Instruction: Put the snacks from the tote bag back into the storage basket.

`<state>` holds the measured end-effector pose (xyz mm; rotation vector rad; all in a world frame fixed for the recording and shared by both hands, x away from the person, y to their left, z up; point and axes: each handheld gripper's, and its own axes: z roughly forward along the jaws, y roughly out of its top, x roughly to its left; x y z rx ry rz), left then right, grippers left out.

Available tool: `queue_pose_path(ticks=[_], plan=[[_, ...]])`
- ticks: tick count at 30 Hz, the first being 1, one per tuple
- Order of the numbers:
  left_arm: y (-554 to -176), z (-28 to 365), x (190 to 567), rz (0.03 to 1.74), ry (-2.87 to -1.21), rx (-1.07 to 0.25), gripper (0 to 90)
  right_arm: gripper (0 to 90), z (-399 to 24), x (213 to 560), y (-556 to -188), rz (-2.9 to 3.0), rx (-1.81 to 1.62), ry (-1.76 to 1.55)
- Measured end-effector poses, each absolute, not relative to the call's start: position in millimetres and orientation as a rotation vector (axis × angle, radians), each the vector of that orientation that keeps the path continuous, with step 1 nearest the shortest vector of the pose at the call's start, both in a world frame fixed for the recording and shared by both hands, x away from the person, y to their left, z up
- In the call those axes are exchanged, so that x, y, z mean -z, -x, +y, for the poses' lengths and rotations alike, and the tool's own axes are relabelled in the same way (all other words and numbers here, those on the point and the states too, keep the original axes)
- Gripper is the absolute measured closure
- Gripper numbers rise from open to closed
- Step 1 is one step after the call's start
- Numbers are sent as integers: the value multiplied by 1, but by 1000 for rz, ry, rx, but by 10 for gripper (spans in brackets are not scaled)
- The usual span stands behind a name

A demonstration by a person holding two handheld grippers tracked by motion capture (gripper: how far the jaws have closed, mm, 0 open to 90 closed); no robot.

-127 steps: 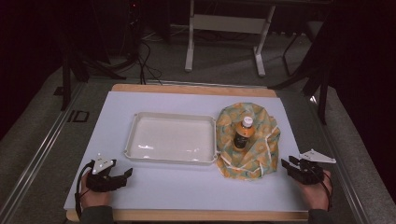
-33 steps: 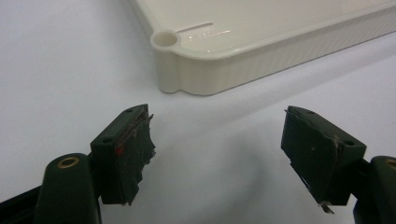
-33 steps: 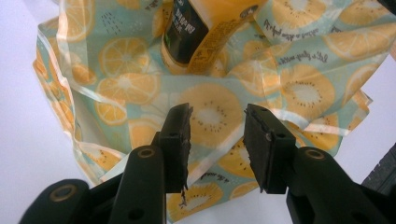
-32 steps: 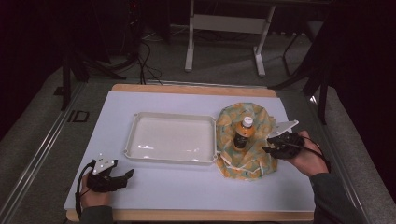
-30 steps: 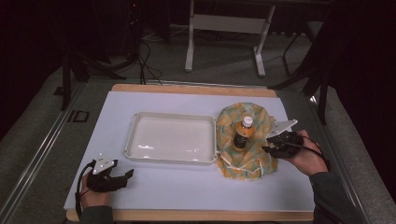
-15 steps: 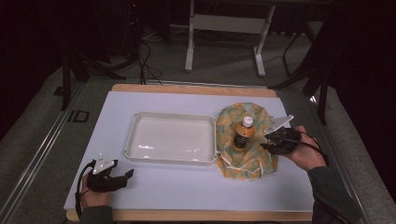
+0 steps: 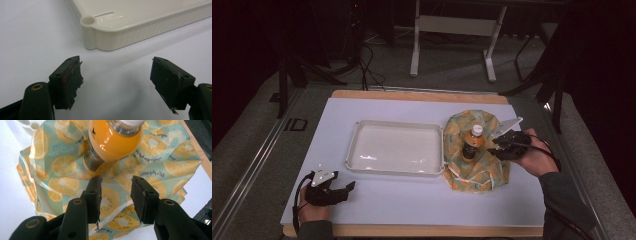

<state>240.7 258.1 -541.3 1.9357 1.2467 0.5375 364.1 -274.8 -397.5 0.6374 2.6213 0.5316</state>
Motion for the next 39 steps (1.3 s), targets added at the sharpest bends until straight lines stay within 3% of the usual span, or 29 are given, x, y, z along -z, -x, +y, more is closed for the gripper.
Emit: queue_pose_path(ticks=[39], plan=[[-241, 258, 541, 1243, -1941, -539, 252, 573, -244, 380, -385, 2612, -522, -603]])
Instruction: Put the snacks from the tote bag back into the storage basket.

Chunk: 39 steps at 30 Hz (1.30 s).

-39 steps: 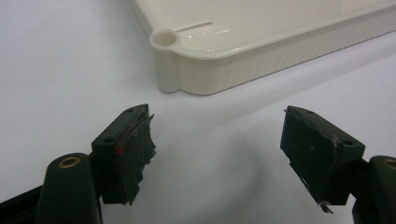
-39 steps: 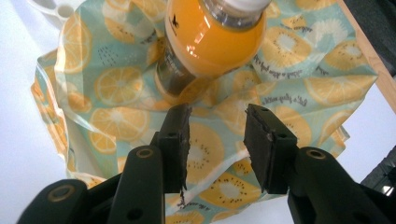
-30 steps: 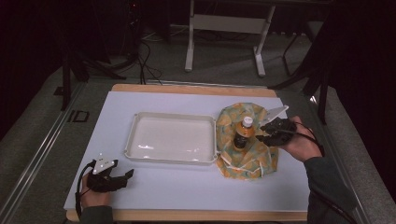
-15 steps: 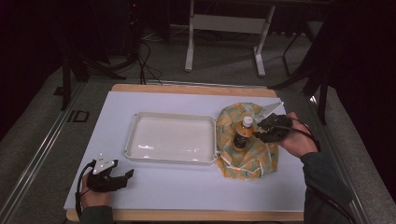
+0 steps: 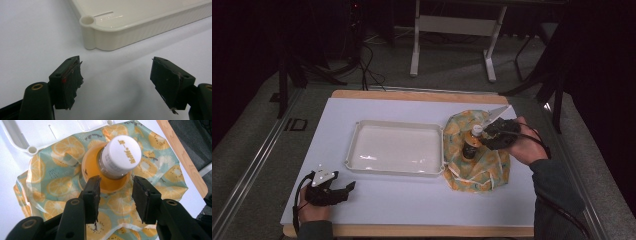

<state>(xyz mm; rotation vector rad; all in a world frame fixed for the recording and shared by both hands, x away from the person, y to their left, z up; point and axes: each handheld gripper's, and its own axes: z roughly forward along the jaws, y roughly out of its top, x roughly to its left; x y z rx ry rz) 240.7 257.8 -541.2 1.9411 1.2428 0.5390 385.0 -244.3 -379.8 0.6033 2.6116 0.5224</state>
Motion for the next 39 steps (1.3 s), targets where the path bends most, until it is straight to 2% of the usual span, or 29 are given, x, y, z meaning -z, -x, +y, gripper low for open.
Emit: queue_pose_path(ticks=[39], plan=[[-241, 257, 541, 1242, -1948, -534, 252, 532, -215, 370, -402, 2606, -471, -591]])
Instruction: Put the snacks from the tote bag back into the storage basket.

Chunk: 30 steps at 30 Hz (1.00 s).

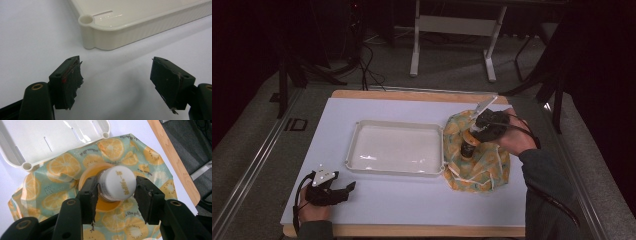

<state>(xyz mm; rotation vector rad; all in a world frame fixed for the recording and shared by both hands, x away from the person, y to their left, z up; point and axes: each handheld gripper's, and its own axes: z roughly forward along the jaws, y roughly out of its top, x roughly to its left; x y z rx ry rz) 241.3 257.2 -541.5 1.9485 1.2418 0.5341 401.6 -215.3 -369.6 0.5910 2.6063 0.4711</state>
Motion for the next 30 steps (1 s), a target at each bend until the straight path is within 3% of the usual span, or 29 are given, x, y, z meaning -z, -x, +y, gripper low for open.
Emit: queue_pose_path(ticks=[30], plan=[[-241, 257, 541, 1238, -1951, -534, 252, 518, -205, 367, -427, 2828, -377, -697]])
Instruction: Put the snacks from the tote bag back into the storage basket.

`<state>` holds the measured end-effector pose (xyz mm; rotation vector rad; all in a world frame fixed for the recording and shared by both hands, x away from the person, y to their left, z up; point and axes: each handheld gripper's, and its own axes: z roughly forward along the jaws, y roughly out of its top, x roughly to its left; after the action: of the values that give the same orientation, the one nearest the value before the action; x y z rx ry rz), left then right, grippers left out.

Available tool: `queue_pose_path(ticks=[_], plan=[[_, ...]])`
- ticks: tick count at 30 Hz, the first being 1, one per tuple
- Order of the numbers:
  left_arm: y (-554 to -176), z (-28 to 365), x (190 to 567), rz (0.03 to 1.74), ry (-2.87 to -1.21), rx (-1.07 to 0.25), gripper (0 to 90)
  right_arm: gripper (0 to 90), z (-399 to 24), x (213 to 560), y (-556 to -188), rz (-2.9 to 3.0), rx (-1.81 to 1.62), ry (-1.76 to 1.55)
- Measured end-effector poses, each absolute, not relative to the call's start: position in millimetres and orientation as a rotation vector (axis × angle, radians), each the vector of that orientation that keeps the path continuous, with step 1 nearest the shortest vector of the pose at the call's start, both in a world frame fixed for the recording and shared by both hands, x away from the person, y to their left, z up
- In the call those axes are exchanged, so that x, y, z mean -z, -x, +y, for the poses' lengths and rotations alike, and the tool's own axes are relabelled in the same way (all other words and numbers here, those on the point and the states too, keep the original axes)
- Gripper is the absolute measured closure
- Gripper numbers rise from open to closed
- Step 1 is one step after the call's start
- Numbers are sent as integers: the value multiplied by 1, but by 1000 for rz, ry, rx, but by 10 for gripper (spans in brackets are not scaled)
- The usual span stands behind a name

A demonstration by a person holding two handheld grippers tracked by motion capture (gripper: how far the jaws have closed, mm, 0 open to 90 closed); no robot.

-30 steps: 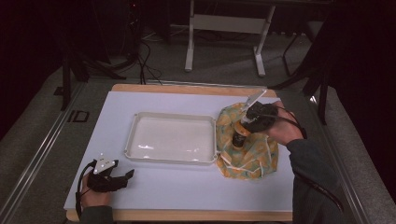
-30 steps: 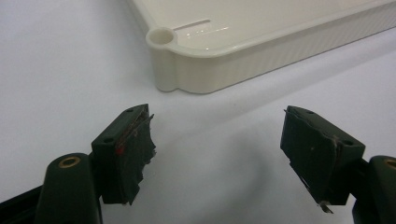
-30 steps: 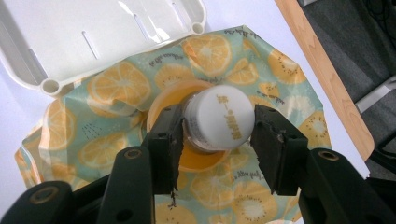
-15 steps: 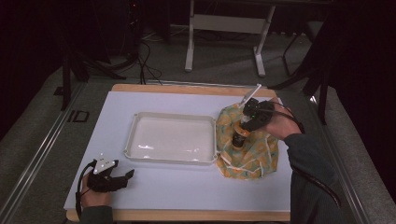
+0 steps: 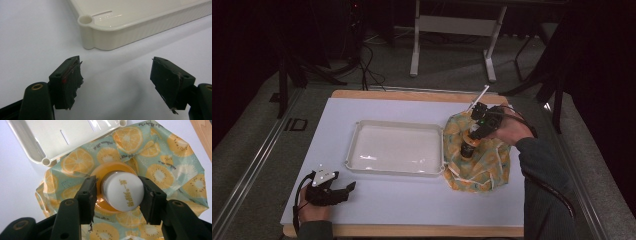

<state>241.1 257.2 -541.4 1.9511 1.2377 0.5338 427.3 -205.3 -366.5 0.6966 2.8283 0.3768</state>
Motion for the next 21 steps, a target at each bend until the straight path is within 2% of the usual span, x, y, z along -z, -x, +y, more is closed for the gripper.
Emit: queue_pose_path(ticks=[10, 21], plan=[[-241, 257, 541, 1237, -1951, -536, 251, 583, -204, 362, -424, 2860, -367, -680], [-241, 257, 541, 1237, -1952, -536, 251, 588, -202, 360, -418, 2864, -310, -630]])
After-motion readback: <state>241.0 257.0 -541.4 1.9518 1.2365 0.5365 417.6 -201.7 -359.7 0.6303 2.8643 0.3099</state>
